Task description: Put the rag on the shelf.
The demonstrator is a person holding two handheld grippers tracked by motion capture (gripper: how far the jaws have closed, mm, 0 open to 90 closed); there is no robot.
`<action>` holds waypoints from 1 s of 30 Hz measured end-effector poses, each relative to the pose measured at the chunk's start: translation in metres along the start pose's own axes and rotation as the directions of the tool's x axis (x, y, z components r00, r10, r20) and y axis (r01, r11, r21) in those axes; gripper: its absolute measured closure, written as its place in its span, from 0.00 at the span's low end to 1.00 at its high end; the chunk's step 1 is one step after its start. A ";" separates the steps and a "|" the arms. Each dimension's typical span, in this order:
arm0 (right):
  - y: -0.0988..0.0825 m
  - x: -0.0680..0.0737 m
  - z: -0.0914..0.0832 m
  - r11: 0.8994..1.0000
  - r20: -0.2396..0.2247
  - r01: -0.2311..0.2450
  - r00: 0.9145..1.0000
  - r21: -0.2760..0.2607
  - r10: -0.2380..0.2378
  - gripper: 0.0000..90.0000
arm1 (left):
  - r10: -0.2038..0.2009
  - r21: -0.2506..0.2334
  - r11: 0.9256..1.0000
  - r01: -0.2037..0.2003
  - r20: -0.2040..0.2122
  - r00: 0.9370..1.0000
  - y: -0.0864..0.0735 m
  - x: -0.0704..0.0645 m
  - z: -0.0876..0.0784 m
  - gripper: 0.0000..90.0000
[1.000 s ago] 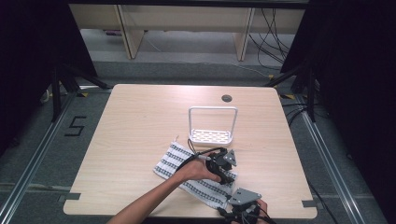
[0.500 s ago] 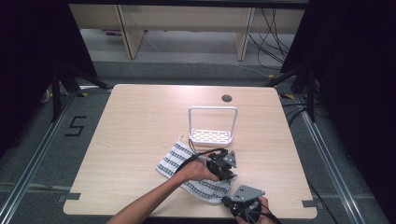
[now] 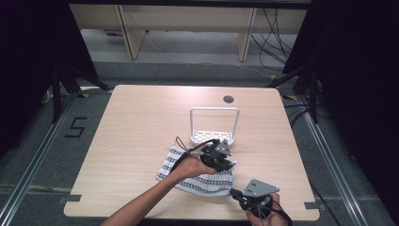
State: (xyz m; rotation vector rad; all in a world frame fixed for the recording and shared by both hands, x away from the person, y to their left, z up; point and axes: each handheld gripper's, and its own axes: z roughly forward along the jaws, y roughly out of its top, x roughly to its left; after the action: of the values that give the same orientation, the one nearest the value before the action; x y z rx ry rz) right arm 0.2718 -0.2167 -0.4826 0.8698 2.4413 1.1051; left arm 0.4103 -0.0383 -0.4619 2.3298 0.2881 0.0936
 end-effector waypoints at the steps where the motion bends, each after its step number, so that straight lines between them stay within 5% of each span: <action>1: 0.001 -0.001 -0.001 1.000 0.008 0.004 1.000 -0.008 -0.003 0.99 | -0.004 -0.005 1.000 0.004 -0.007 1.000 0.001 0.001 -0.004 0.93; 12: 0.031 -0.015 -0.025 0.996 0.040 0.010 0.999 -0.091 -0.006 0.99 | -0.061 -0.067 0.996 0.055 -0.080 0.995 0.012 0.011 -0.046 0.93; 18: 0.053 -0.031 -0.039 0.989 0.058 0.001 0.998 -0.148 0.008 0.99 | -0.100 -0.130 0.988 0.082 -0.136 0.986 0.022 0.017 -0.078 0.92; 20: 0.069 -0.040 -0.047 0.984 0.064 -0.020 0.997 -0.177 0.032 1.00 | -0.119 -0.165 0.982 0.093 -0.153 0.981 0.027 0.018 -0.089 0.92; 25: 0.100 -0.058 -0.057 0.972 0.086 0.017 0.996 -0.233 0.003 1.00 | -0.157 -0.215 0.970 0.116 -0.184 0.970 0.040 0.023 -0.123 0.92; 30: 0.129 -0.072 -0.064 0.969 0.094 0.011 0.996 -0.249 0.013 1.00 | -0.217 -0.285 0.945 0.158 -0.188 0.958 0.047 0.029 -0.149 0.92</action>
State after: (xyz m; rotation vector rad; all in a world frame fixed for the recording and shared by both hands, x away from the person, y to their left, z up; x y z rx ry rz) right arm 0.3446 -0.2329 -0.3402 0.8229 2.1670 1.3053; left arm 0.4240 0.0406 -0.3246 2.0138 0.5716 0.2772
